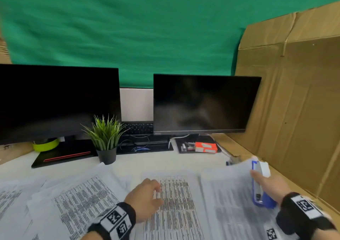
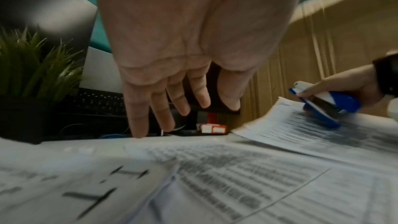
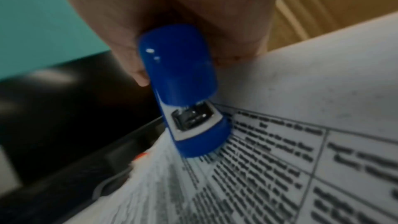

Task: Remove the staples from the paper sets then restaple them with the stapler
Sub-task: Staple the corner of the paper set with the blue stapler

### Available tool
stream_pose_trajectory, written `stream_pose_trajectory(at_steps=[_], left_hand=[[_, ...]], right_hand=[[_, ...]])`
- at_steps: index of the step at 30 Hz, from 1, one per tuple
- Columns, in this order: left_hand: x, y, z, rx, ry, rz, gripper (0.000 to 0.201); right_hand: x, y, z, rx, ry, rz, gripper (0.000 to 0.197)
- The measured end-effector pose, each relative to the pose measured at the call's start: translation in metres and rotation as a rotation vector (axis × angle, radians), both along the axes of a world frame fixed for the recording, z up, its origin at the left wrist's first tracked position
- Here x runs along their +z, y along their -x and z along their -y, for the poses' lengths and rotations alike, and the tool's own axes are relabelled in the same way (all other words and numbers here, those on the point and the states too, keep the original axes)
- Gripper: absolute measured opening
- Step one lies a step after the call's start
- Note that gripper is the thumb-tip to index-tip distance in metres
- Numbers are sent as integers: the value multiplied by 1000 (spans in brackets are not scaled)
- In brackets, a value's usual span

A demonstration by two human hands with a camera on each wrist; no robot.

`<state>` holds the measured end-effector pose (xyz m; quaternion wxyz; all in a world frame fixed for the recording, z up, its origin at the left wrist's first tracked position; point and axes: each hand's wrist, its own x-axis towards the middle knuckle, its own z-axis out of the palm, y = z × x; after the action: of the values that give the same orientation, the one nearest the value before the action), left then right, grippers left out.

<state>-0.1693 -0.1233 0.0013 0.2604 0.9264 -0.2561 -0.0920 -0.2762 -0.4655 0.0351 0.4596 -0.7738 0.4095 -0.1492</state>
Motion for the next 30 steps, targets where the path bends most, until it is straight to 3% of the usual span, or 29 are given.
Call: stream_pose_trajectory(at_steps=[2, 3, 5, 9, 15, 19, 22, 24, 27, 30], left_hand=[[-3, -10, 1, 37, -28, -36, 15], [-3, -17, 2, 61, -23, -64, 18], [-4, -33, 5, 108, -38, -102, 29], [-11, -67, 19, 146, -189, -106, 52], [-26, -103, 31, 362, -408, -71, 76], [-26, -113, 37, 423, -320, -134, 79], [-20, -111, 38, 429, -240, -217, 64], [-16, -111, 35, 466, -92, -310, 56], [-15, -111, 26, 570, 195, -459, 70], [-14, -102, 19, 622, 342, -575, 72]], right_hand=[[0, 0, 12, -36, 240, -171, 48], [0, -1, 11, -32, 292, -158, 47], [-9, -9, 1, 33, 175, 0, 47], [-40, -38, -38, 184, -111, 117, 44], [-53, -83, -97, 566, -135, 149, 30], [-61, -97, -101, 567, -127, 108, 27], [-65, -99, -104, 560, -101, 106, 23], [-66, -99, -108, 554, -98, 97, 20], [-66, -100, -108, 524, -126, 100, 21], [-67, -100, -109, 499, -136, 87, 24]])
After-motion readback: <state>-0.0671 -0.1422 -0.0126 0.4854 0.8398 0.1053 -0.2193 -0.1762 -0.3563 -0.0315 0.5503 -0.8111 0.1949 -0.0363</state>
